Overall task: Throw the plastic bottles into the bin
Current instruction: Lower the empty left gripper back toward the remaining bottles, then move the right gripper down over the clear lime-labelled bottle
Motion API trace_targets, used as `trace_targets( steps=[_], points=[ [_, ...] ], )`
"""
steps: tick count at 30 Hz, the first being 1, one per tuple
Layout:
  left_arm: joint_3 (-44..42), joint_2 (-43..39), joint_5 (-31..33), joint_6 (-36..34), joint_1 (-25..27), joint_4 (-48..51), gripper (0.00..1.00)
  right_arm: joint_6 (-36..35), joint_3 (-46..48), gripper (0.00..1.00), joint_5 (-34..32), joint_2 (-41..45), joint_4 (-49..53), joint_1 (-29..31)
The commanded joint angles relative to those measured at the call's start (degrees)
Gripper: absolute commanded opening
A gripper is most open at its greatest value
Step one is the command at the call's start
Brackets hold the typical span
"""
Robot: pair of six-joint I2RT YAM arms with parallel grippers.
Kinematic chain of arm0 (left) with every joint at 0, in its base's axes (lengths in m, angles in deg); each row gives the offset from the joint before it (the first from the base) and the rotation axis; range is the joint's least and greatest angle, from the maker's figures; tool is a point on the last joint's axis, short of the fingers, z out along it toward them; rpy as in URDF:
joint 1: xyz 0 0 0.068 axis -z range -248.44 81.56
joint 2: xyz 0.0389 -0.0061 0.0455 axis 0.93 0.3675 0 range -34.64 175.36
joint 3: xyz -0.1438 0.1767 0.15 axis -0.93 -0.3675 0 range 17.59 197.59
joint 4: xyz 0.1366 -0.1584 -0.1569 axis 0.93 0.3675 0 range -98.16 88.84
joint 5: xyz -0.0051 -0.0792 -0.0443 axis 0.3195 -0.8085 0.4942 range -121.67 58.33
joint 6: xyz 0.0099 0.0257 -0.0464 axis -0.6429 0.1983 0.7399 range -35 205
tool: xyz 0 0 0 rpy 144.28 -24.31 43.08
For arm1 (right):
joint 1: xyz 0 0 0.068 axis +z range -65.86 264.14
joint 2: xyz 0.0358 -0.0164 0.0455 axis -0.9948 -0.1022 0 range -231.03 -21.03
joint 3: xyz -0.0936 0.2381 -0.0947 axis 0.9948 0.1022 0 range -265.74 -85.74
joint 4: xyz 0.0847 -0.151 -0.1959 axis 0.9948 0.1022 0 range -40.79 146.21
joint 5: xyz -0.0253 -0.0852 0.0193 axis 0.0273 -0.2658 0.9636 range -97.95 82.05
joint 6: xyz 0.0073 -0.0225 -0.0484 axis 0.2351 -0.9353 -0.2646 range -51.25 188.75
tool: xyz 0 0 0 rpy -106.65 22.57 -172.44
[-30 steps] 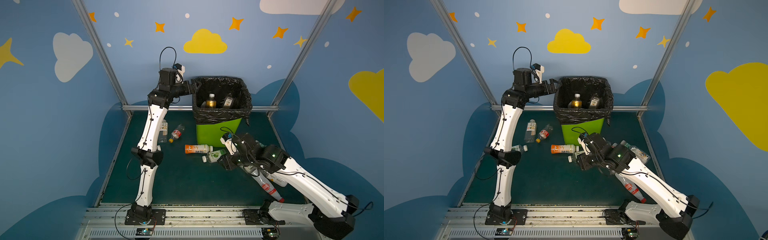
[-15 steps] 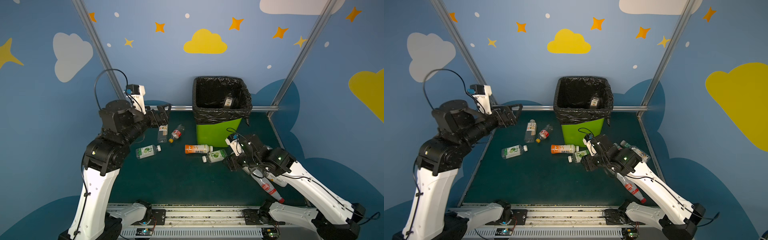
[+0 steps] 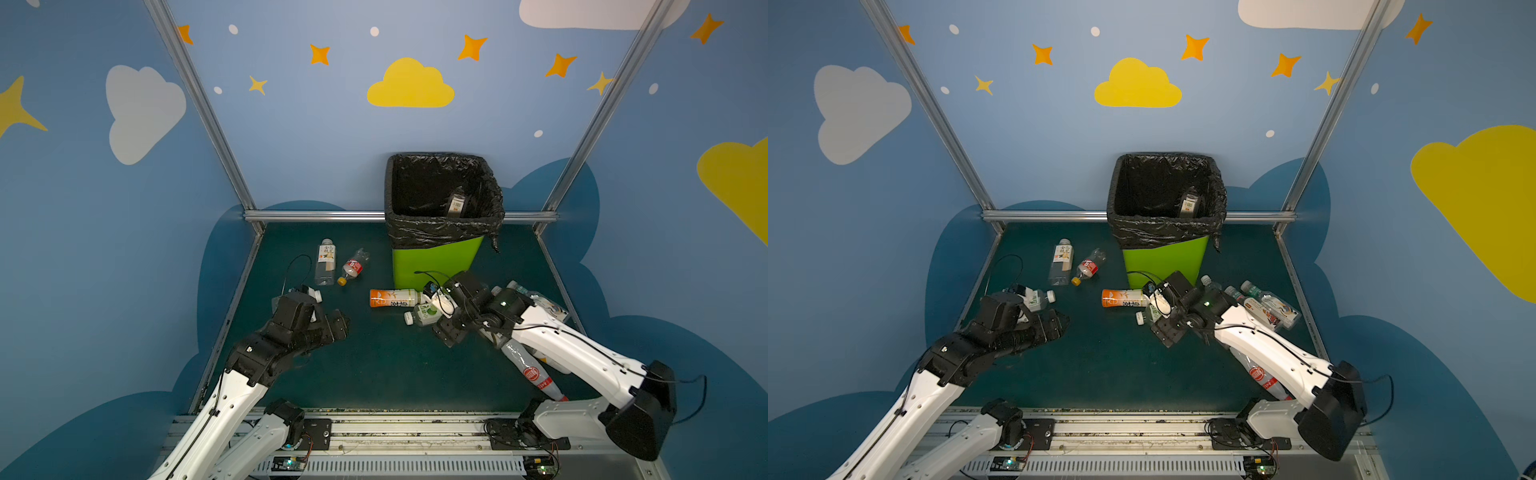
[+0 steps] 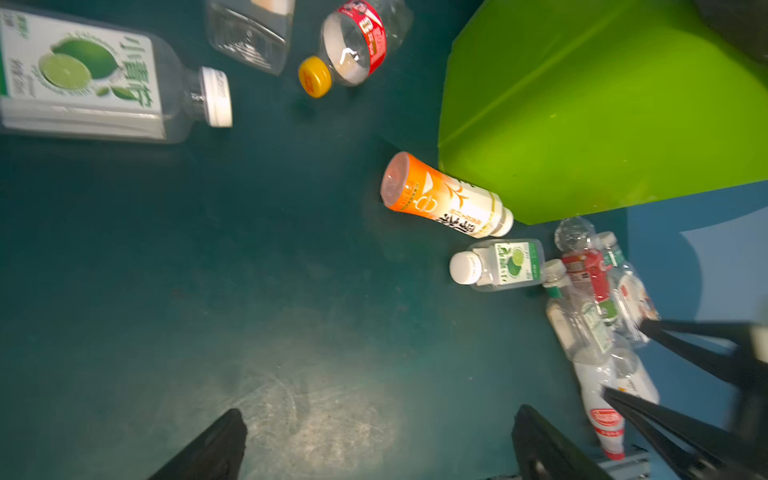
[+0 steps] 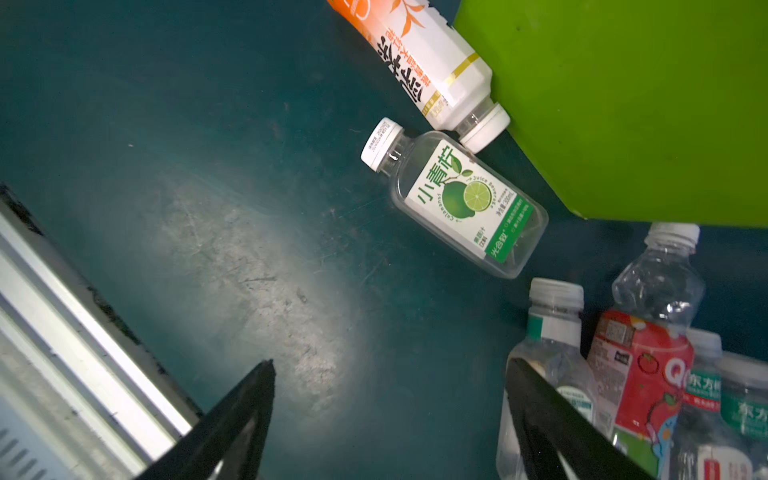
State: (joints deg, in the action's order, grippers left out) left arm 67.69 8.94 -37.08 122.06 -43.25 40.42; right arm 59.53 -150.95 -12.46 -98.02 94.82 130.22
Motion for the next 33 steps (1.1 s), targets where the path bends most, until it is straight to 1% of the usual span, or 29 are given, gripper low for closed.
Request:
trace_targets(
  steps=[1,3,9,12,20,24,28,33],
  points=[
    [-1.82,-0.77,-0.3,3.85,1.47,-1.41,1.0,-7.91,0.7,0.89,0.31,-3.69,-5.6,-1.34],
    [-2.52,-1.74,-0.22,4.5,1.97,-0.82,1.0,-11.67,0.12,0.89,1.37,-6.63,-6.33,-2.49],
    [-2.83,-5.71,1.78,4.78,2.19,1.28,1.0,-17.61,-3.43,0.9,2.67,-13.55,-5.91,-5.61],
    [-2.42,-6.13,2.05,4.3,2.22,2.25,1.0,-19.52,-5.31,0.9,3.87,-16.34,-5.4,-6.95],
    [-2.23,-5.18,1.85,3.9,2.18,1.79,1.0,-24.19,-12.9,0.9,5.4,-25.1,-1.72,-7.84],
    [-1.11,-4.64,2.55,3.11,2.16,2.04,1.0,-25.39,-16.77,0.9,6.47,-29.55,1.04,-8.37],
    [-0.3,-4.38,3.11,2.35,2.21,2.65,1.0,-25.76,-18.81,0.91,7.17,-31.9,0.8,-9.14],
    [0.53,-4.59,3.84,1.87,2.17,4.19,1.0,-25.57,-23.19,0.91,10.22,-35.8,3.65,-11.11]
  ],
)
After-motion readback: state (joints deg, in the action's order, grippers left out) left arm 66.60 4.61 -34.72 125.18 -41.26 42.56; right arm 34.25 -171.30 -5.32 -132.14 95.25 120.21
